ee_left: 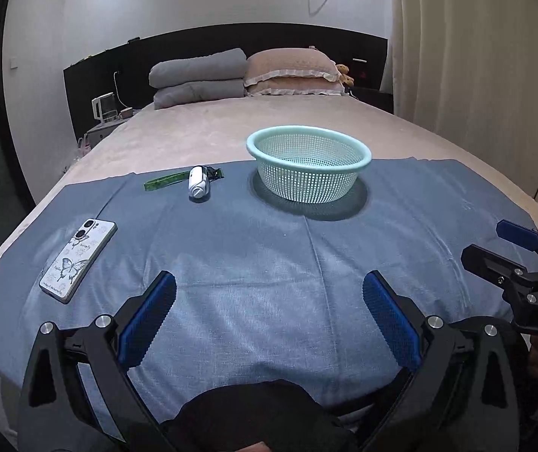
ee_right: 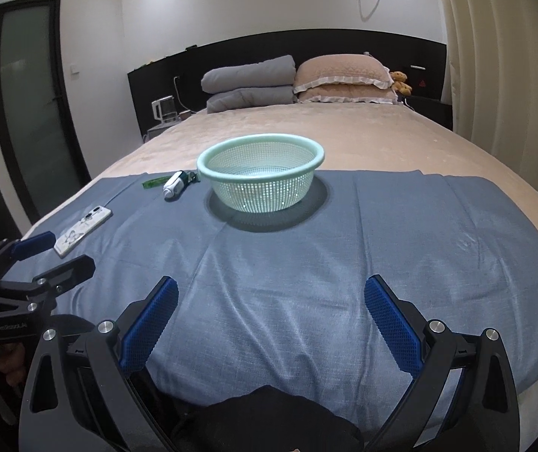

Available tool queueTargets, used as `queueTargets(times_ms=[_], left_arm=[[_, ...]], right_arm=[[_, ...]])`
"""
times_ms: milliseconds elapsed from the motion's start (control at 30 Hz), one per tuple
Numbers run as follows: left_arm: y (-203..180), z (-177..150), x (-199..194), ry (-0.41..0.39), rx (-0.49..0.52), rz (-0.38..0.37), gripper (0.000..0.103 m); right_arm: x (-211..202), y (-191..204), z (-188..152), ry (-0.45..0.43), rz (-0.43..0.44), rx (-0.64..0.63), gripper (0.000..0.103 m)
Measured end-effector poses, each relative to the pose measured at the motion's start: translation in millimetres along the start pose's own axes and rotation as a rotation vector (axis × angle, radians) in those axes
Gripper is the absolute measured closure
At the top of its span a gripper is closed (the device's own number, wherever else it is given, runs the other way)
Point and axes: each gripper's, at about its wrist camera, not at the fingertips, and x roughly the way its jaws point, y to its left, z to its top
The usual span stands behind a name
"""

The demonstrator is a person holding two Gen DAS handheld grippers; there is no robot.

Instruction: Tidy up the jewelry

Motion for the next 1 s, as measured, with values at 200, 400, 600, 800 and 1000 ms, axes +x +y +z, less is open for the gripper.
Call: queueTargets(times_ms=[200,400,600,800,1000], left_arm=[[2,-4,-1,0.003,-0.009,-0.002,0.006],[12,-6,5,0.029,-0.062,-0.016,0.006],[14,-9,6,0.035,-0.074,-0.002,0.006],[9,-9,6,0.038,-0.063,0.011,0.006],[8,-10,7,0.045,-0.066,0.013,0.006]], right_arm=[[6,-1,-3,0.039,-0.017,0.009,0.008],[10,2,-3,0.053,-0.043,-0.002,0.008],[5,2,-4,0.029,-0.086,0.0,0.008],[2,0,-5,0.011,-0.109,0.008,0.008],[3,-7,-6,0.022,-0.102,0.043,0.008]])
